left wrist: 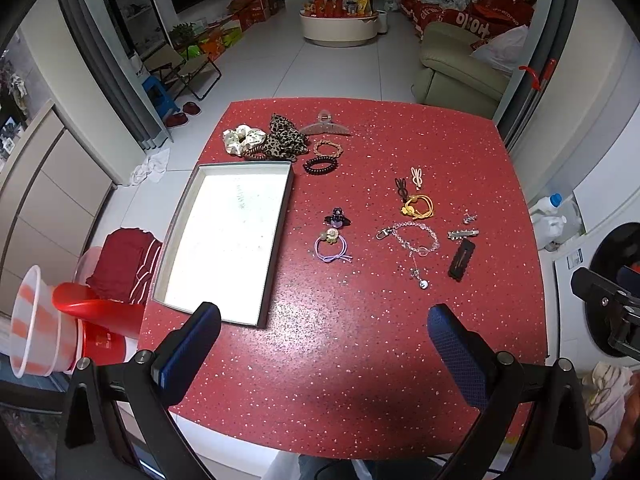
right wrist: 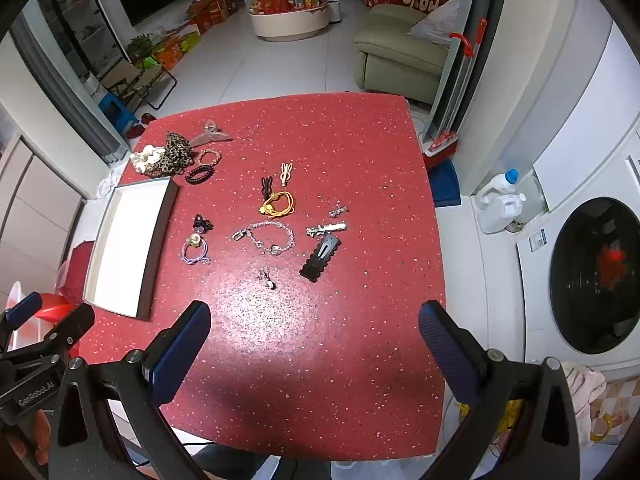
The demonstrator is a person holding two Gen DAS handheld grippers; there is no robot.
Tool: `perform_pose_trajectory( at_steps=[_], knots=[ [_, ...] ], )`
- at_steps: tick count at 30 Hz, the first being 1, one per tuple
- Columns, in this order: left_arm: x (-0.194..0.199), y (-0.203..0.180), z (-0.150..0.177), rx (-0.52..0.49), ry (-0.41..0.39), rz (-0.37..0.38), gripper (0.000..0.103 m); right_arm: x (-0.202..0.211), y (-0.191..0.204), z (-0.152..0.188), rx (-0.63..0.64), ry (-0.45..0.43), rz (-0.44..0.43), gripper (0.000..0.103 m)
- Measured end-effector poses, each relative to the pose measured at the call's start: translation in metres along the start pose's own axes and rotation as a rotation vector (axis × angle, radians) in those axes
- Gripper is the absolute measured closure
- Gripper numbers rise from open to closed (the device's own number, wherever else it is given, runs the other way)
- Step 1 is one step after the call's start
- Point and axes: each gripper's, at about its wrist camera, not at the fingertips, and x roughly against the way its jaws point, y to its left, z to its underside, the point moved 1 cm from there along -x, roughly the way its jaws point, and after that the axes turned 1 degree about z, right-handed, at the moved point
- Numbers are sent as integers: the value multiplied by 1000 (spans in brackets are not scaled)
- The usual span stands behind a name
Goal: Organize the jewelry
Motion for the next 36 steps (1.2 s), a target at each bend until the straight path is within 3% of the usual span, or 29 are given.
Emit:
perform_pose_trajectory(
  at_steps=[36],
  knots=[
    [-3,3,0,8,7,-5,0,1,2,-3,6,2,-1,0]
  ],
)
